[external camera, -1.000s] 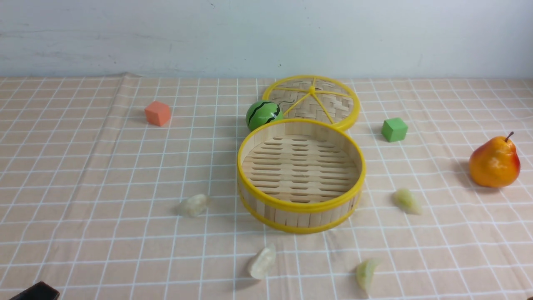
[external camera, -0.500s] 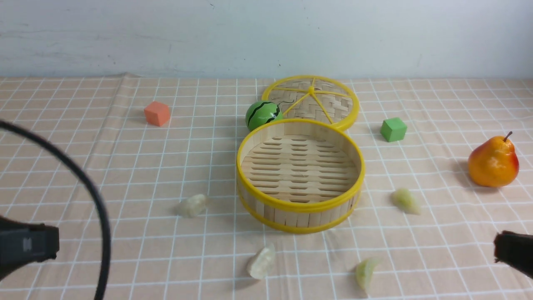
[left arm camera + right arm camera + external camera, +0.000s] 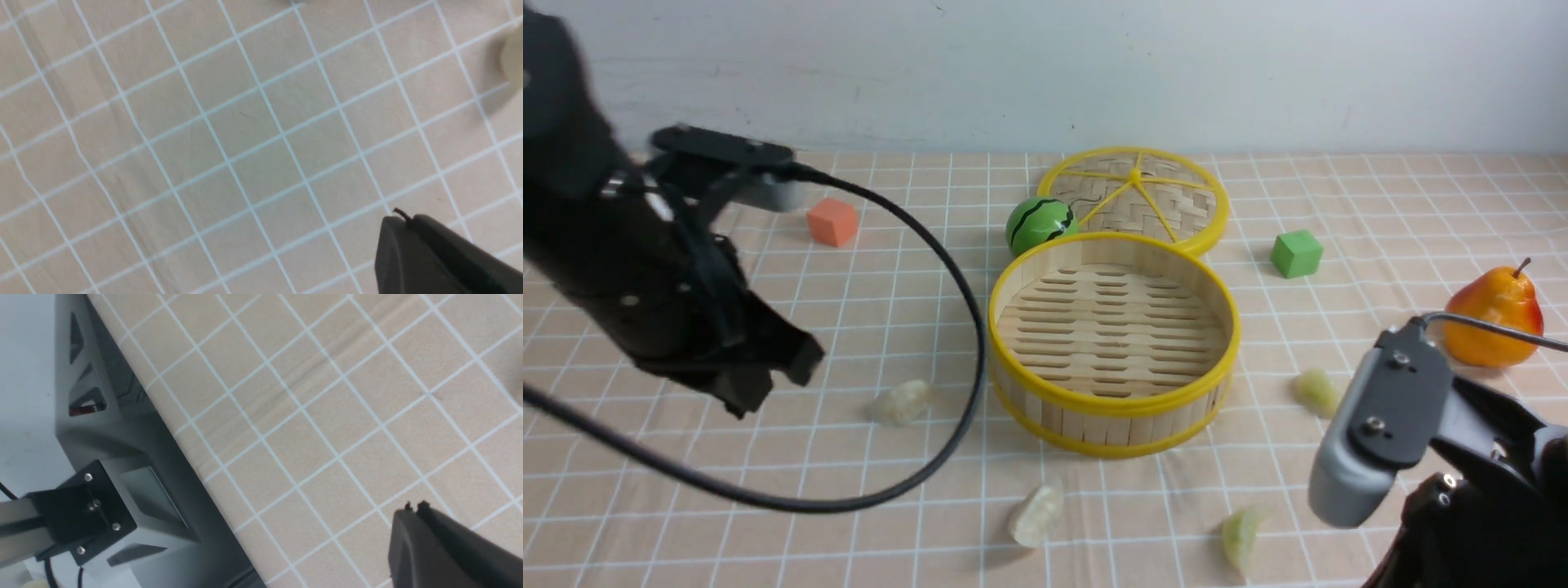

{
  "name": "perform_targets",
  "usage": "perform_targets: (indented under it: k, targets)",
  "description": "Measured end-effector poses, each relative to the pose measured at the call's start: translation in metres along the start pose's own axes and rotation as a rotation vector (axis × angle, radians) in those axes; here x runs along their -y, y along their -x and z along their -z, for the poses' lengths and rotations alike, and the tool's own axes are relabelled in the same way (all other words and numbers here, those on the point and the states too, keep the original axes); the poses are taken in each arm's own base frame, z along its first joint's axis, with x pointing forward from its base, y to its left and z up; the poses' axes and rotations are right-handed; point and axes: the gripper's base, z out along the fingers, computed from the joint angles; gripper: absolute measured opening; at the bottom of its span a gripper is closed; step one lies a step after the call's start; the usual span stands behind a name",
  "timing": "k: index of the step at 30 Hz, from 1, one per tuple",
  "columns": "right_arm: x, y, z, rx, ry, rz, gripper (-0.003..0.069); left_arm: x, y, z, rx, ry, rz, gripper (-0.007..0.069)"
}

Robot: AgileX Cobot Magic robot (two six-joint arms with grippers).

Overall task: Put the dumplings into the steamer on the table with the brown tablecloth.
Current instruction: 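Reach for and grasp a dumpling on the table with the left gripper, then place the dumpling into the bamboo steamer basket with the left gripper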

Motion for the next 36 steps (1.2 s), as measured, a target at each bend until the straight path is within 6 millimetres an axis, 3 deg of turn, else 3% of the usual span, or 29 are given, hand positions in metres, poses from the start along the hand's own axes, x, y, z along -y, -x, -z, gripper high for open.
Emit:
perform_targets:
  k: [3,5,7,10,14,15,20,24,26,29,33,36]
  targets:
    - [-0.001,0.002,0.0,0.009,-0.017,-0.011,0.0,0.011,0.024,-0.032,-0.022,0.019,-0.077,0.0147]
    - [-0.001,0.002,0.0,0.013,-0.021,-0.014,0.0001,0.013,0.031,-0.041,-0.02,0.02,-0.107,0.0211]
    - [-0.001,0.002,0.001,0.018,-0.024,-0.014,0.0001,0.015,0.045,-0.067,-0.007,0.026,-0.16,0.0342]
    - [-0.002,0.002,0.003,0.023,-0.025,-0.013,0.0004,0.014,0.057,-0.096,0.016,0.046,-0.195,0.0464]
    - [-0.003,0.002,0.003,0.03,-0.012,-0.023,0.0008,0.013,0.065,-0.134,0.028,0.07,-0.233,0.0519]
    - [-0.003,0.002,0.003,0.031,-0.011,-0.023,0.0008,0.013,0.065,-0.136,0.024,0.07,-0.234,0.052]
    - [-0.005,0.003,0.003,0.039,0.01,-0.036,0.001,0.013,0.064,-0.182,-0.01,0.068,-0.253,0.0477]
    - [-0.005,0.003,0.003,0.04,0.013,-0.038,0.001,0.014,0.066,-0.183,-0.001,0.067,-0.235,0.0374]
    - [-0.005,0.003,0.003,0.04,0.013,-0.038,0.001,0.013,0.067,-0.183,0.0,0.071,-0.214,0.0239]
    - [-0.005,0.003,0.003,0.04,0.013,-0.038,0.0011,0.013,0.068,-0.179,0.009,0.073,-0.198,0.0223]
    - [-0.005,0.003,0.003,0.04,0.013,-0.038,0.0014,0.012,0.075,-0.156,0.03,0.075,-0.148,0.0228]
    - [-0.006,0.003,0.005,0.037,0.016,-0.042,0.0014,0.016,0.099,-0.104,0.154,0.022,-0.001,0.0228]
